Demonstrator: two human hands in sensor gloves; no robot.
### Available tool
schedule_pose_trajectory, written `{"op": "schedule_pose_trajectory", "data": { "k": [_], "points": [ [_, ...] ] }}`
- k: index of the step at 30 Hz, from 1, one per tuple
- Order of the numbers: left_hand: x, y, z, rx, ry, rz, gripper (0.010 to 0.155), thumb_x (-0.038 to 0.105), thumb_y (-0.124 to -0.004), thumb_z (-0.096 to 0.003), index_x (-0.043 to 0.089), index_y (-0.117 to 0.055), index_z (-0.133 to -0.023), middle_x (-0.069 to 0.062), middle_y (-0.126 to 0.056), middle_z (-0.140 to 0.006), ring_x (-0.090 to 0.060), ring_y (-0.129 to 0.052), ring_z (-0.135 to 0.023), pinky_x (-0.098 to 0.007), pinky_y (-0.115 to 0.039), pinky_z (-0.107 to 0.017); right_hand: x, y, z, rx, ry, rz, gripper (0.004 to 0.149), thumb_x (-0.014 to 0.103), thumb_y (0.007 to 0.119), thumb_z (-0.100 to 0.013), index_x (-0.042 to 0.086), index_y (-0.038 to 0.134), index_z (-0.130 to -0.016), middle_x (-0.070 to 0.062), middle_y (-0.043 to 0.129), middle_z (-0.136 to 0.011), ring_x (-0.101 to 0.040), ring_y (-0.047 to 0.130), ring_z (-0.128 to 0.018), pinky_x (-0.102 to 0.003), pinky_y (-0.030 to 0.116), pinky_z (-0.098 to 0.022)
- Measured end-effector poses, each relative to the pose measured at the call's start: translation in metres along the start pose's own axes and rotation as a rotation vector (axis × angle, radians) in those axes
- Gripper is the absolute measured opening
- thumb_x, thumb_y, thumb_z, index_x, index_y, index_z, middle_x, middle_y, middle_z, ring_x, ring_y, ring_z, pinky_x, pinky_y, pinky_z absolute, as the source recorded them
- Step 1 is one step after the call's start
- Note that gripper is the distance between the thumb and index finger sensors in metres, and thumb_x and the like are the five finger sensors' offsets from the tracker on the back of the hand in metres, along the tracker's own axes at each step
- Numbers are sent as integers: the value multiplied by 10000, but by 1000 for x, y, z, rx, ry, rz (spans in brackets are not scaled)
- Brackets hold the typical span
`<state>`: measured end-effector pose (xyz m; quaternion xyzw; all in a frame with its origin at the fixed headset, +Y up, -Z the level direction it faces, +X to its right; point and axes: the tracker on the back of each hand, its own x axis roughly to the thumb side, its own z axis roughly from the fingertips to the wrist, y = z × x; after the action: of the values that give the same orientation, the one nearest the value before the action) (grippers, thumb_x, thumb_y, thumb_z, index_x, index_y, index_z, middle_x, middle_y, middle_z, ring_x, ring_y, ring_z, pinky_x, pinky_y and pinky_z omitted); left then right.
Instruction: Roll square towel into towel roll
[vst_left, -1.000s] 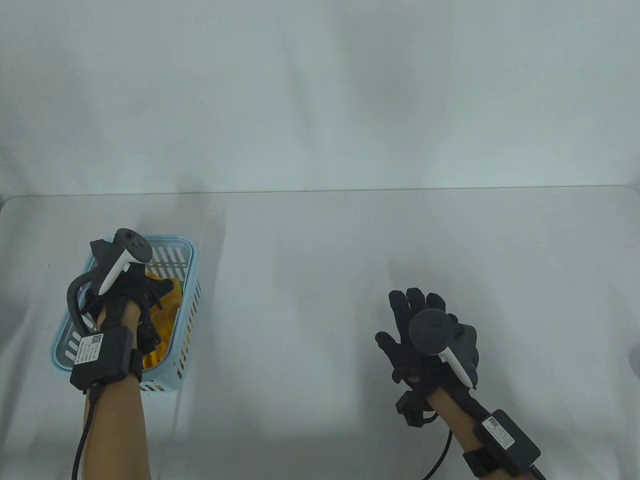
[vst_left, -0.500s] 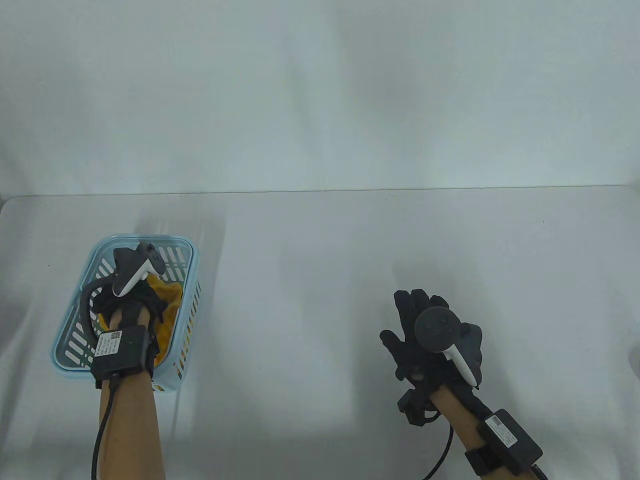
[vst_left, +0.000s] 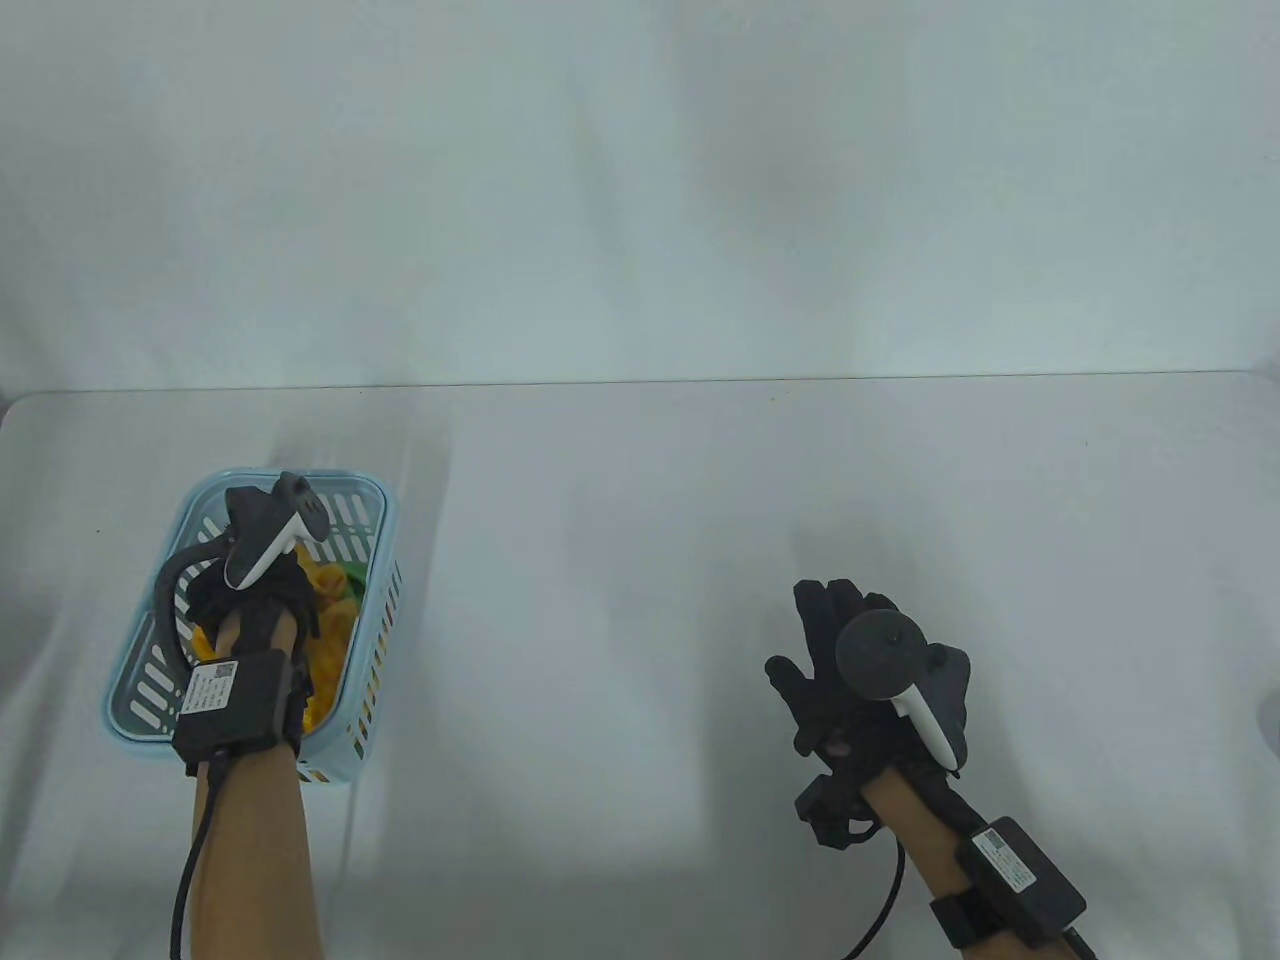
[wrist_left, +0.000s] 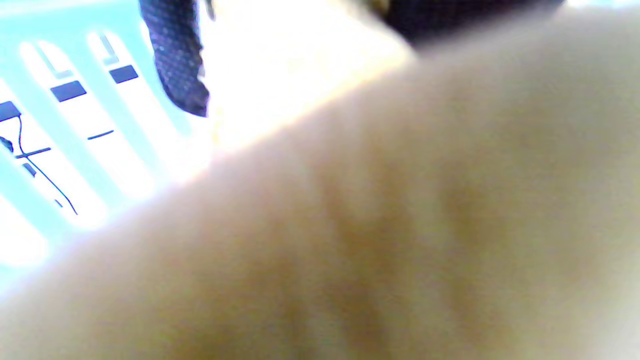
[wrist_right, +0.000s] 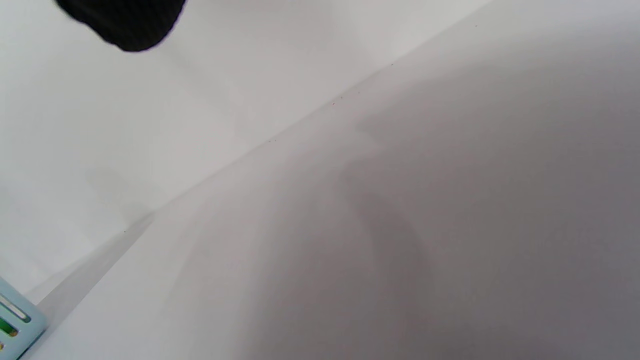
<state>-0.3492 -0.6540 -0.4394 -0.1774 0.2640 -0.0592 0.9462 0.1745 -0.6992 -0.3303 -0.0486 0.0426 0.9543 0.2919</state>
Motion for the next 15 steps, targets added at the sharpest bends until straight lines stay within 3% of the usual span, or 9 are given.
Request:
{"op": "schedule_pose_trajectory", "data": {
  "k": [8,15],
  "points": [
    [-15,56,37,136,-30,108,516,357,-833,-386,335,-752,-895,52,-800,-915,-212,-955,-720,-479,-767,-634,1,-1,1,-1,-17,-22,759,591,678,-359,455,269,-983,108,230,-1133,-324,172,-1087,-651,224,-742],
    [-27,103,76,282,-104,321,507,367,-818,-396,326,-736,-895,39,-788,-907,-192,-965,-683,-463,-781,-621,3,0,2,-3,-24,-10,757,592,676,-359,453,271,-984,106,236,-1133,-324,180,-1088,-650,233,-743]
  ]
}}
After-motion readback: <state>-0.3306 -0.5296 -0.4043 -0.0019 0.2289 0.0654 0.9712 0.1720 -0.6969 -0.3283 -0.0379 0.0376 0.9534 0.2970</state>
